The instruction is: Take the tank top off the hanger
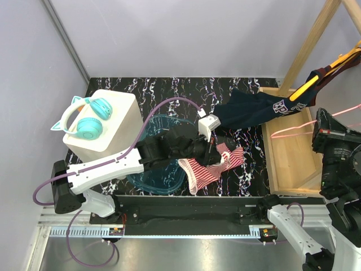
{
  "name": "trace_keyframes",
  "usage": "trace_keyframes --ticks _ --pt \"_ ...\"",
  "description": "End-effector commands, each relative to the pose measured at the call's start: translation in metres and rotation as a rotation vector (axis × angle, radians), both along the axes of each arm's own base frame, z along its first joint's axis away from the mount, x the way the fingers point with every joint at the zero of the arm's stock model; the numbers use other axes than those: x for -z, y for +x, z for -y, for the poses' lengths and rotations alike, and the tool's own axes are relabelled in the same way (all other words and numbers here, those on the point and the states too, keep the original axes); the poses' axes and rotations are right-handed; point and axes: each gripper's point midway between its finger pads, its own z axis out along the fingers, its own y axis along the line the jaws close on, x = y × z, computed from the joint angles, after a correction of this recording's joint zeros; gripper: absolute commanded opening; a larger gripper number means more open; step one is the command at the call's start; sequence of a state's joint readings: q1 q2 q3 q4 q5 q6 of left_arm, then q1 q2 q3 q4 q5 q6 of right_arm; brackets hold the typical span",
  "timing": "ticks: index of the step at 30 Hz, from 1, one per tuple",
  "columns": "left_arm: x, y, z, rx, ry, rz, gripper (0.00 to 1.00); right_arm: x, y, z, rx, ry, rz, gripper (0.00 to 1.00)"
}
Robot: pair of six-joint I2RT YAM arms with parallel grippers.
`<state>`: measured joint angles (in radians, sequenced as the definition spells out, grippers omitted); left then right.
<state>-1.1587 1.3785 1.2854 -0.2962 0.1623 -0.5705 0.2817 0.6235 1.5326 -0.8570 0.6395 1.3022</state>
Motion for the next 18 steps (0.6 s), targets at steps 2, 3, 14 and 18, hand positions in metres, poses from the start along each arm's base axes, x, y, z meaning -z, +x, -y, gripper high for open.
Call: trace_keyframes --ticks 2,3,14,18 --pt "-0.024 0.0 0.0 -0.017 -0.074 0.032 0.0 -0.033 -0.011 0.019 0.09 0.108 0.117 0.0" --pt "-0.023 -0.001 0.001 -0.016 -0.071 0.031 0.0 -0.035 -0.012 0.02 0.09 0.117 0.126 0.0" --pt "-0.02 -0.007 0.002 -0.005 -0.064 0.034 0.0 -0.014 -0.016 0.021 0.09 0.252 0.118 0.0" --pt "-0.017 -0.008 0.001 -0.005 -0.057 0.03 0.0 0.009 -0.016 0.019 0.079 0.245 0.076 0.07"
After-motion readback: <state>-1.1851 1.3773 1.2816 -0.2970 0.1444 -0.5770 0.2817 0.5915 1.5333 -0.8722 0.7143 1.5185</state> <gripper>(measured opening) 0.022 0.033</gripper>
